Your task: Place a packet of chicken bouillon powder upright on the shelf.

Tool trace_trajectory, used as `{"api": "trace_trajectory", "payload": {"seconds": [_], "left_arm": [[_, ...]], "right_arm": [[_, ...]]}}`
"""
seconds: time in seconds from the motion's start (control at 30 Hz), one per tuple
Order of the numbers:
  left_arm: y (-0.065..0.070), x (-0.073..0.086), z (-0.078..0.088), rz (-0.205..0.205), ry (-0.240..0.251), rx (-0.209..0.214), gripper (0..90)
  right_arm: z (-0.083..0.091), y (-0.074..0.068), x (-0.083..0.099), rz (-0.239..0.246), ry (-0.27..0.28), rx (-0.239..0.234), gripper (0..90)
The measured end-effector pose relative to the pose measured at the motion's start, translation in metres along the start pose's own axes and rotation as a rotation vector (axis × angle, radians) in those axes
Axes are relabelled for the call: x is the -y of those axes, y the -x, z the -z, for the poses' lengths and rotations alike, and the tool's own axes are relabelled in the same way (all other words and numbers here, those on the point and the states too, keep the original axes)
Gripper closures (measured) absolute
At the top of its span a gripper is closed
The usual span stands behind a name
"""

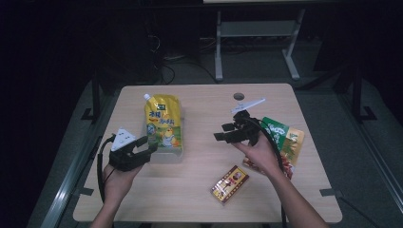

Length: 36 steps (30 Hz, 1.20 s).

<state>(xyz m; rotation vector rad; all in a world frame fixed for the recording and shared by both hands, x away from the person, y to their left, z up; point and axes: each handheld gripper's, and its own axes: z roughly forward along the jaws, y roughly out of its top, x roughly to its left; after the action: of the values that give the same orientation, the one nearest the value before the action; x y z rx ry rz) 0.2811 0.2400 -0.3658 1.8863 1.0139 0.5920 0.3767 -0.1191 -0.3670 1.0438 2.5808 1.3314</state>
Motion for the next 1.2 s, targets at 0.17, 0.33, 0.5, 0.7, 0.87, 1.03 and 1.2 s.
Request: {"api": "trace_trajectory", "payload": {"seconds": [0.17,0.33,0.5,0.7,0.87,1.03,1.2], "left_arm": [[0.018,-0.005,-0.006,-0.047,-0.014,0.045,51.3],[0.034,-0.007,-0.014,-0.078,-0.026,0.088,48.5],[0.049,-0.009,-0.021,-0.125,-0.047,0.136,44.5],[0.065,-0.008,-0.03,-0.151,-0.068,0.186,40.2],[0.079,-0.006,-0.037,-0.16,-0.083,0.219,37.0],[0.096,-0.002,-0.047,-0.18,-0.113,0.26,33.8],[0.115,0.004,-0.056,-0.203,-0.137,0.297,31.5]], "right_arm": [[0.012,0.007,0.014,-0.015,0.005,0.017,41.8],[0.023,0.011,0.021,-0.019,0.006,0.025,40.4],[0.032,0.015,0.03,-0.016,0.007,0.04,38.1],[0.039,0.018,0.041,-0.014,-0.015,0.059,35.8],[0.044,0.021,0.047,-0.023,-0.011,0.066,35.3],[0.048,0.022,0.053,-0.023,-0.013,0.081,34.9],[0.051,0.022,0.058,-0.027,-0.015,0.09,34.4]]}}
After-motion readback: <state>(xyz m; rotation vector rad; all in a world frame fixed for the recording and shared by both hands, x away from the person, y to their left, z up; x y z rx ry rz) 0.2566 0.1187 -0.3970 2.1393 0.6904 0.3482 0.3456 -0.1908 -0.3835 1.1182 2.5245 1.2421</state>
